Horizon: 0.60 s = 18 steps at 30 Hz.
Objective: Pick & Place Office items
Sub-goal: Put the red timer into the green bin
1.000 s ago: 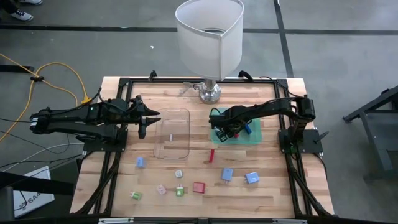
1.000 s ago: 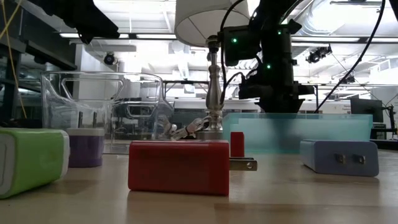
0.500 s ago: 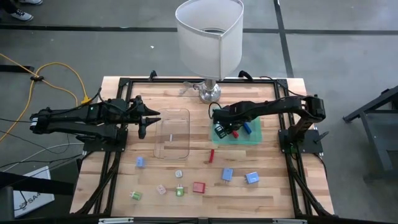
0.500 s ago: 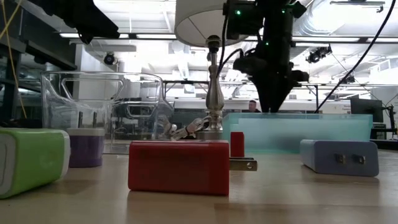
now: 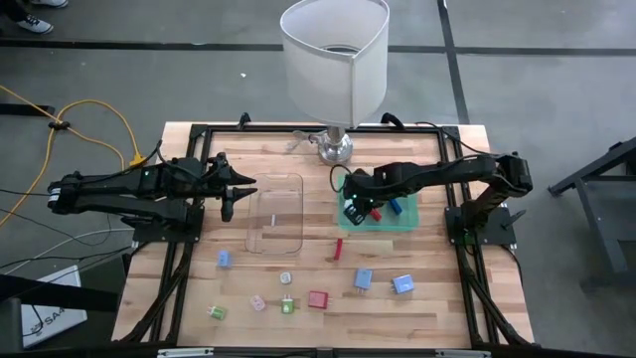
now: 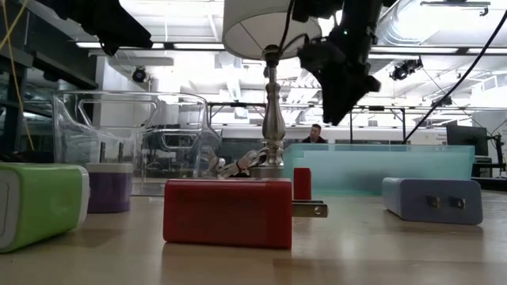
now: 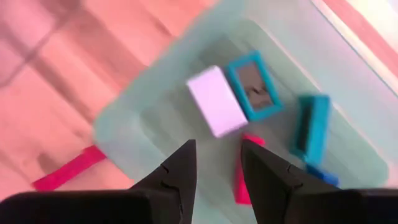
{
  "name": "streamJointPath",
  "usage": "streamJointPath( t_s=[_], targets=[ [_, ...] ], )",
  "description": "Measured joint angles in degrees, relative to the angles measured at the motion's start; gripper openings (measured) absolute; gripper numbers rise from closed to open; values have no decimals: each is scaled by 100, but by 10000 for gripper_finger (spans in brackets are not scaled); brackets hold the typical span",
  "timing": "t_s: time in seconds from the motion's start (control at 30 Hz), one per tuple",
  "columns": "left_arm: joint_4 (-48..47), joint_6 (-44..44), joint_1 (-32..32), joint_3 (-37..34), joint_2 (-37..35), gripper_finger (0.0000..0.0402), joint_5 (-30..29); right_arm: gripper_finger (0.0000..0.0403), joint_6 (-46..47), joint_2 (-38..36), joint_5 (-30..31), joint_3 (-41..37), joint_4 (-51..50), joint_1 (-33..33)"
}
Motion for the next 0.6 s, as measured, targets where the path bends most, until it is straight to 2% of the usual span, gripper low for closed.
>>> streamJointPath(
  t_s=[0.23, 0.43, 0.6],
  targets=[
    [0, 0, 0, 0, -1, 110, 1, 112, -1822, -75, -144, -4, 1163, 230],
    [0, 0, 0, -1, -1, 110, -1, 112, -3603, -68, -809, -4, 1934, 349],
    [1, 0, 1, 0, -1, 110, -1, 112, -4623, -70, -788, -4, 2294, 535]
  ],
)
